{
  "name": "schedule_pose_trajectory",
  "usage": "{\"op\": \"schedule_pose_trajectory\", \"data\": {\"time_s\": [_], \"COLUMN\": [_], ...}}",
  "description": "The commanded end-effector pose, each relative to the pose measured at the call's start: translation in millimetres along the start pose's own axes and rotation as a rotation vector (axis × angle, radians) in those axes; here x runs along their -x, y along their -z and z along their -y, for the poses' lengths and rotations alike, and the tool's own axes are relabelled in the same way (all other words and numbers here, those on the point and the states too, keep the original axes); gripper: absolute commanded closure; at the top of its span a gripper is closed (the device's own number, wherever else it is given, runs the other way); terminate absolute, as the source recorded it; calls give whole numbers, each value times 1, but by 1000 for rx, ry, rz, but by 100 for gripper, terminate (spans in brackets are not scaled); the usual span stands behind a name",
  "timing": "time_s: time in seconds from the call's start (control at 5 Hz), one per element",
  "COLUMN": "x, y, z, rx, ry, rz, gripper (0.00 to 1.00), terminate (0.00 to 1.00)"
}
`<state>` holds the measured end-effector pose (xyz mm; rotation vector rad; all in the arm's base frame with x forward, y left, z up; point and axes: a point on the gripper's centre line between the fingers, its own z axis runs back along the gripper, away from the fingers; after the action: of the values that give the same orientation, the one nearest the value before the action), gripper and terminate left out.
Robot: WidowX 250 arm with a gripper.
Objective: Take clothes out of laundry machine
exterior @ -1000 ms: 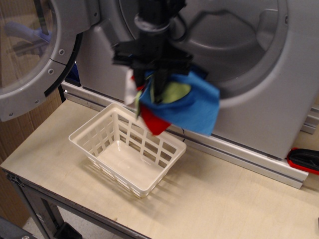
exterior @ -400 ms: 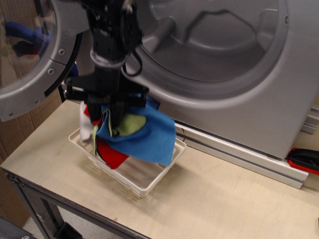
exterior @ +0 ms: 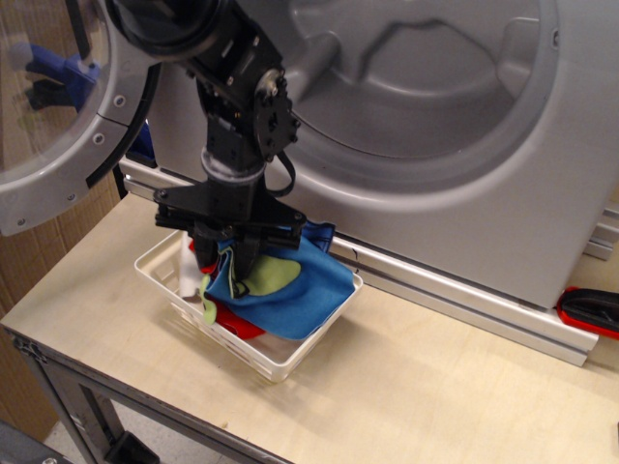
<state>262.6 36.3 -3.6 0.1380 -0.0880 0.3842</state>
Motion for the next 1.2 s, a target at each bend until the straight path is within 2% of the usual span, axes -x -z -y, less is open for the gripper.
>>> {"op": "schedule_pose_trajectory", "data": {"time_s": [0.0, 0.2, 0.4, 0.6, 0.8, 1.0], "x": [0, 1, 3, 4, 4, 2], "y": [15, 17, 10, 0, -18, -37], "z": [5, 1, -7, -8, -7, -7], "rx": [59, 73, 101, 105, 87, 87], "ry": [14, 3, -65, -54, -68, -68], "rz": [80, 75, 45, -17, -37, -17], "gripper": [100, 100, 0, 0, 0, 0], "terminate": [0, 0, 0, 0, 0, 0]}}
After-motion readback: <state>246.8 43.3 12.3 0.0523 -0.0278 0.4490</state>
